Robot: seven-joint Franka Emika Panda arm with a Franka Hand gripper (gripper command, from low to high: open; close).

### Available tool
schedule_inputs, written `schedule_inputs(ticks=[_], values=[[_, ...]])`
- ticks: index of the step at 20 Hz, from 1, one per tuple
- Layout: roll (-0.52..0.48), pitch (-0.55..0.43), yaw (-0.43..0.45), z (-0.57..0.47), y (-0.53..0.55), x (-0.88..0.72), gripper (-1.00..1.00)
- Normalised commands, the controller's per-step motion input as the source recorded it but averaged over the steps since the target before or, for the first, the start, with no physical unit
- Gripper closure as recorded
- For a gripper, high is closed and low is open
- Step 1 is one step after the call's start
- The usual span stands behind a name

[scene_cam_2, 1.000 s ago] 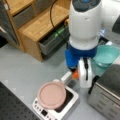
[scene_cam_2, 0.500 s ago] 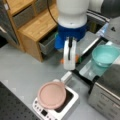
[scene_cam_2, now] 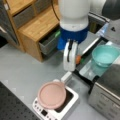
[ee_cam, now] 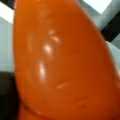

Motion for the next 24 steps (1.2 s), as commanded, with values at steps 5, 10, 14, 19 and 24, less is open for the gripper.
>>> schedule_inputs(ticks=[5,10,14,19,24], values=[[0.065,-0.111,-0.255,-0.26,0.07,-0.63,1.00],[0.062,-0.166,-0.219,-0.25,0.01,-0.85,1.00],[0.088,-0.186,-0.202,-0.27,0.02,-0.85,1.00],[0.095,-0.184,-0.194,-0.23,0.06,-0.49,1.00],[0.083,-0.121,-0.173,-0.16,0.12,-0.27,1.00]])
